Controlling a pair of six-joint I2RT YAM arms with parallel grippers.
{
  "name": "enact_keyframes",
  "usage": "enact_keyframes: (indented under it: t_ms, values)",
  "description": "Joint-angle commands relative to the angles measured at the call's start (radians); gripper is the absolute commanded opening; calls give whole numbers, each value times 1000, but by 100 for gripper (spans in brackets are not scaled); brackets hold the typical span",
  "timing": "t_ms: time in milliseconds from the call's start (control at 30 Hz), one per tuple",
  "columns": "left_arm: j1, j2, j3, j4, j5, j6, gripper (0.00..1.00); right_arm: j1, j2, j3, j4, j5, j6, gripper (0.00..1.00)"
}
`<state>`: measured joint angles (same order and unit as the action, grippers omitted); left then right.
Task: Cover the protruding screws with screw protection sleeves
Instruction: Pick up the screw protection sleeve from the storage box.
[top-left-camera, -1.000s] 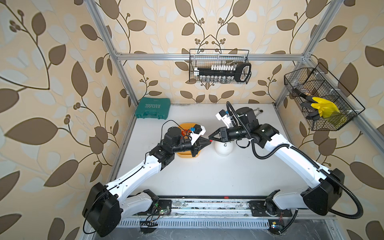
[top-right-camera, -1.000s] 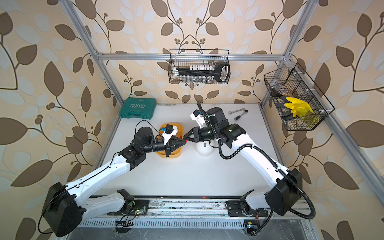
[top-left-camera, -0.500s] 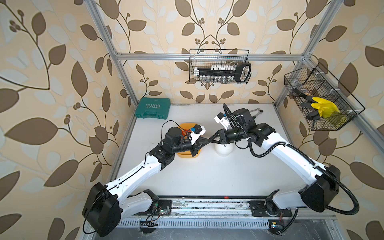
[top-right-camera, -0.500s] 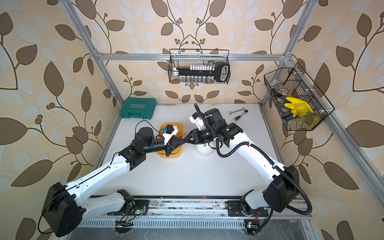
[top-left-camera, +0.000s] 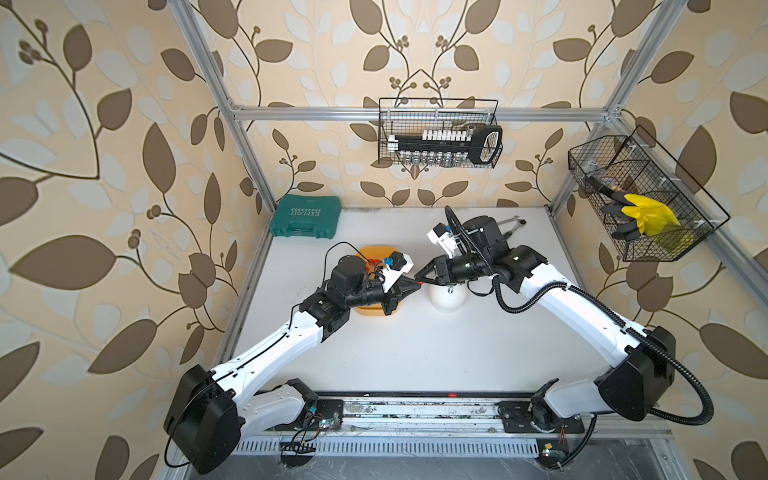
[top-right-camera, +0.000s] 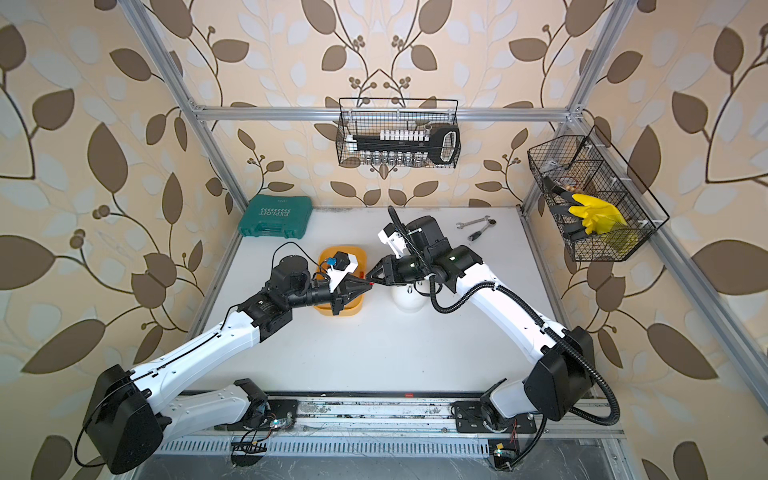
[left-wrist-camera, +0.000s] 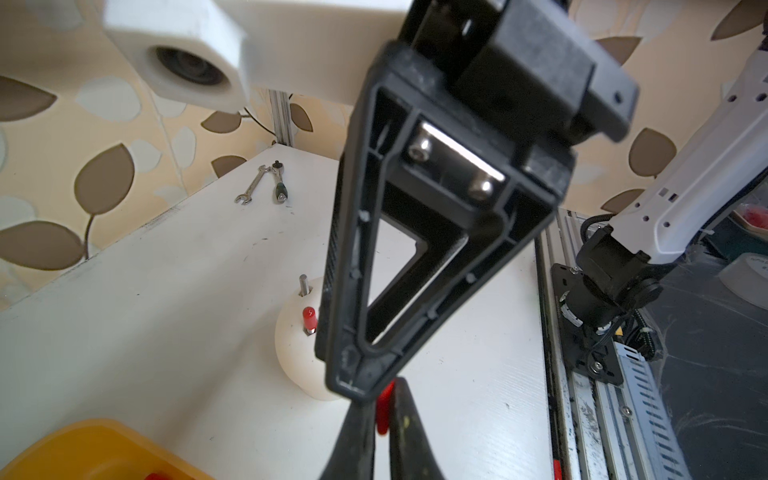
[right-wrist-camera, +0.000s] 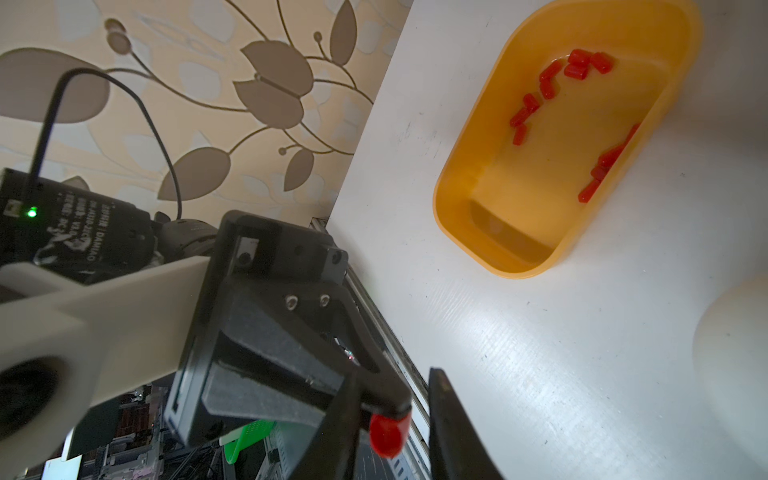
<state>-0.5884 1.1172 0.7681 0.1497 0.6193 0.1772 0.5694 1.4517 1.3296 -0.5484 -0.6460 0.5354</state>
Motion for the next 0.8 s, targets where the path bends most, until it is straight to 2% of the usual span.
enact_keyframes:
  t_ms: [0,433,767]
  values:
    - [-14,-39,22,39,23,18,11,6,27,1,1,18,0,27]
    - [-19,-51,19,36,23,24,11,7,52,3,-3,41,-18,24]
    - [-20,-54,17,38,33,25,12,6,50,6,1,40,-18,16]
